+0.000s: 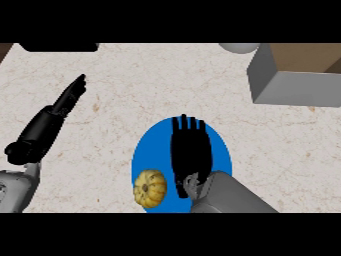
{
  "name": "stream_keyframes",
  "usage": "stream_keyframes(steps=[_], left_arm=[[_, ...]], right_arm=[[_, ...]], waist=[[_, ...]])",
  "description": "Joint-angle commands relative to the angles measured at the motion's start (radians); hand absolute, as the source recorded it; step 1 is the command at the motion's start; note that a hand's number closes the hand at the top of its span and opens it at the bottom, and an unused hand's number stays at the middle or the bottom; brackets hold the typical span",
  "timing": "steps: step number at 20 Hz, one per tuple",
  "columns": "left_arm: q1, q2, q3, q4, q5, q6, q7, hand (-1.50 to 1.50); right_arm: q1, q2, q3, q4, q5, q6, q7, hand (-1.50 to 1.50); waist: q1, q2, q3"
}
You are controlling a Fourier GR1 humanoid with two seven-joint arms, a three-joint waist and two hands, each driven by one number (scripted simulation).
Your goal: Pick the cupcake from the plate and place it in the cardboard box
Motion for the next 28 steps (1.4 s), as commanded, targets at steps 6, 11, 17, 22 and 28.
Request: stream_keyframes(steps=[6,11,17,22,28], left_arm=[[-0.002,-0.022,0.035,-0.088,-0.007,-0.039,0.077,0.0],[-0.032,-0.065,0.055,0.049,-0.066,-0.043,-0.009,0.0],[0.027,-0.05,0.063,-0.083,-0.074,-0.075,0.061,0.0],[-0.012,-0.057,0.057,-0.031,-0.063,-0.067,0.035,0.0],[-0.003,-0.073,0.061,-0.016,-0.07,-0.048,0.036,0.0]], right_arm=[[0.044,0.032,-0.063,0.109,0.061,-0.011,-0.029,-1.5],[0.014,0.033,-0.003,0.055,0.141,0.017,-0.104,1.5],[0.032,0.029,0.006,0.135,0.286,-0.1,-0.229,1.5],[0.069,-0.159,0.184,-0.085,0.066,-0.046,-0.798,1.5],[0.125,-0.443,0.185,-0.334,0.001,-0.192,-1.212,1.5]], waist=[[0.005,0.001,0.0],[0.0,0.002,0.0],[0.006,0.001,0.0],[0.028,0.006,0.005],[-0.022,0.002,0.005]])
